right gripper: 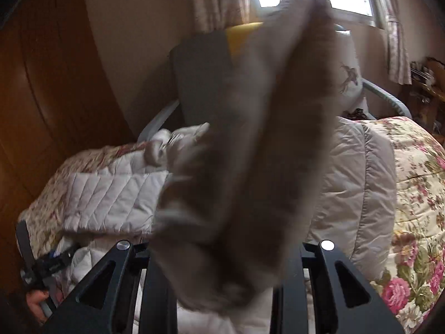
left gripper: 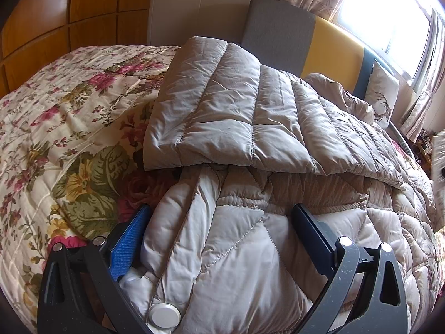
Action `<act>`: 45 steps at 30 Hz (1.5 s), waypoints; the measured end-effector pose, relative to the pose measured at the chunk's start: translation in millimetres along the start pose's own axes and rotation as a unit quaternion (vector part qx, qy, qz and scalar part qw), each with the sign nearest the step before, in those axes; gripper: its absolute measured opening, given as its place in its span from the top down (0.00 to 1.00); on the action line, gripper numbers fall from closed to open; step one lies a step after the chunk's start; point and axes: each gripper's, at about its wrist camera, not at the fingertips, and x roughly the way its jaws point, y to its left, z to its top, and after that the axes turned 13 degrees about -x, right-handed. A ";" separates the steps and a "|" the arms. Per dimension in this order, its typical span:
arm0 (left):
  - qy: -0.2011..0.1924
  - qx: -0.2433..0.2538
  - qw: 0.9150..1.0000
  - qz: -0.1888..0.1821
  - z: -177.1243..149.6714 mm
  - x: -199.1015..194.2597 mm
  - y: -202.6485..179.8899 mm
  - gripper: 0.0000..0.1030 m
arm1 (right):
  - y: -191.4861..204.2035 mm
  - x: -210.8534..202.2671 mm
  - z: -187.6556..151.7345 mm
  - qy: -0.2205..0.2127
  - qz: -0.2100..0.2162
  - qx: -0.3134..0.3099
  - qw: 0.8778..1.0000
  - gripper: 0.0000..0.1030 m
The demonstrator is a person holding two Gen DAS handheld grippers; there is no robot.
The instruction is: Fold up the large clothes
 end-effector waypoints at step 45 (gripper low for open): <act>0.109 0.052 0.974 -0.191 29.7 55.3 -261.7 0.91 | -63.9 0.3 -108.7 0.007 -0.069 0.069 0.995 0.02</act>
